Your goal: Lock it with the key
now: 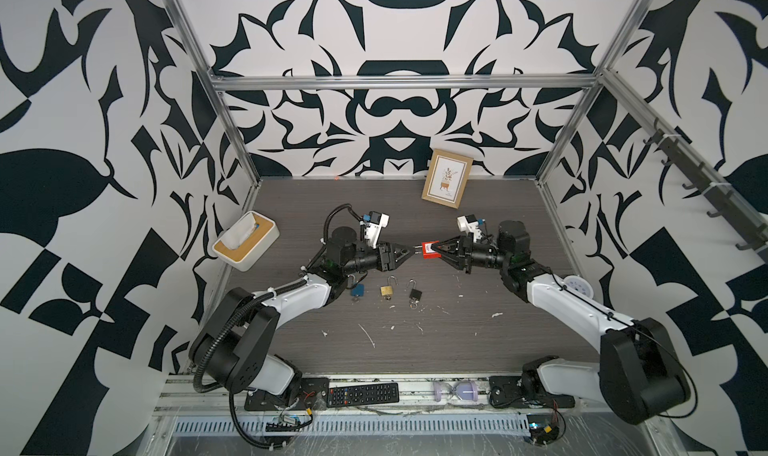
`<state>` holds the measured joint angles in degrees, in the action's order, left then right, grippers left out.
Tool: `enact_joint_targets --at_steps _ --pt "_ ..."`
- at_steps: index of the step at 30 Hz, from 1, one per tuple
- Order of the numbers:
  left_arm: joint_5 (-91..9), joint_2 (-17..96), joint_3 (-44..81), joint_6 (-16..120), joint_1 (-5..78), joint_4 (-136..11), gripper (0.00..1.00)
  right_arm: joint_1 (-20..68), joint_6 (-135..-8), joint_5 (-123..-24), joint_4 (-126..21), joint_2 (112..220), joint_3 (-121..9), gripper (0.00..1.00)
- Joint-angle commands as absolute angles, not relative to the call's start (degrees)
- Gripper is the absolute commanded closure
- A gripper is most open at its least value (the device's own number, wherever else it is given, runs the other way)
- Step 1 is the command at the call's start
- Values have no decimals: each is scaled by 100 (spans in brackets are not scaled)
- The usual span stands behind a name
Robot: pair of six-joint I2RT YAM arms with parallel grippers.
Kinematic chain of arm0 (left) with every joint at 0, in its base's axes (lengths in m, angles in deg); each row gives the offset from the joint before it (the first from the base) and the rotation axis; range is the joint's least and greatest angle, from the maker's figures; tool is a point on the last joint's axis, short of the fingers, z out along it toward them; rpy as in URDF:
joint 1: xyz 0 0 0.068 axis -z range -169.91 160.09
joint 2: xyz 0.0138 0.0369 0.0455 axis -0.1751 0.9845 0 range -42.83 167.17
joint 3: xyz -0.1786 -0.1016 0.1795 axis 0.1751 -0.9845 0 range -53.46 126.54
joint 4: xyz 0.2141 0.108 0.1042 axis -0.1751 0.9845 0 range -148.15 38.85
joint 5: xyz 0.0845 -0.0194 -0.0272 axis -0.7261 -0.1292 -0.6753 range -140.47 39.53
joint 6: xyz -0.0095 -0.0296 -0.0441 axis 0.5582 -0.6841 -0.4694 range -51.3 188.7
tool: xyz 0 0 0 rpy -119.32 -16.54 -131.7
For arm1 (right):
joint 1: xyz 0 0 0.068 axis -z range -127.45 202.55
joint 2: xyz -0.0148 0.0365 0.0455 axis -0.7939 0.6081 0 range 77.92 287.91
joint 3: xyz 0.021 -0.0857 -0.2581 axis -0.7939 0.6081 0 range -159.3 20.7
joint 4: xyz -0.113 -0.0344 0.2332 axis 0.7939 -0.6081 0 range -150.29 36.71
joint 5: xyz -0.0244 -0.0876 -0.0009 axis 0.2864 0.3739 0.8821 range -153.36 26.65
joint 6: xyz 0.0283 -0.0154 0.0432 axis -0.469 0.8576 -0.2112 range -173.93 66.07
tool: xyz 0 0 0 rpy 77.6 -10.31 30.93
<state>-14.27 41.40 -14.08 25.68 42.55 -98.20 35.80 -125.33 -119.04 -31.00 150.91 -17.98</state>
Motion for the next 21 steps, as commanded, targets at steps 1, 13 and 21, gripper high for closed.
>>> enact_joint_targets --at_steps 1,13,21 --pt "-1329 4114 -1393 2495 4227 -9973 49 3555 -12321 -11926 -3052 14967 -2069 100" --pt "-1217 4030 -1390 2443 4227 -9847 62 3594 -12357 -11829 -2912 14968 -2094 100" --pt "-1198 4045 -1497 2319 4226 -9989 72 3609 -12390 -11842 -2829 14990 -2166 100"
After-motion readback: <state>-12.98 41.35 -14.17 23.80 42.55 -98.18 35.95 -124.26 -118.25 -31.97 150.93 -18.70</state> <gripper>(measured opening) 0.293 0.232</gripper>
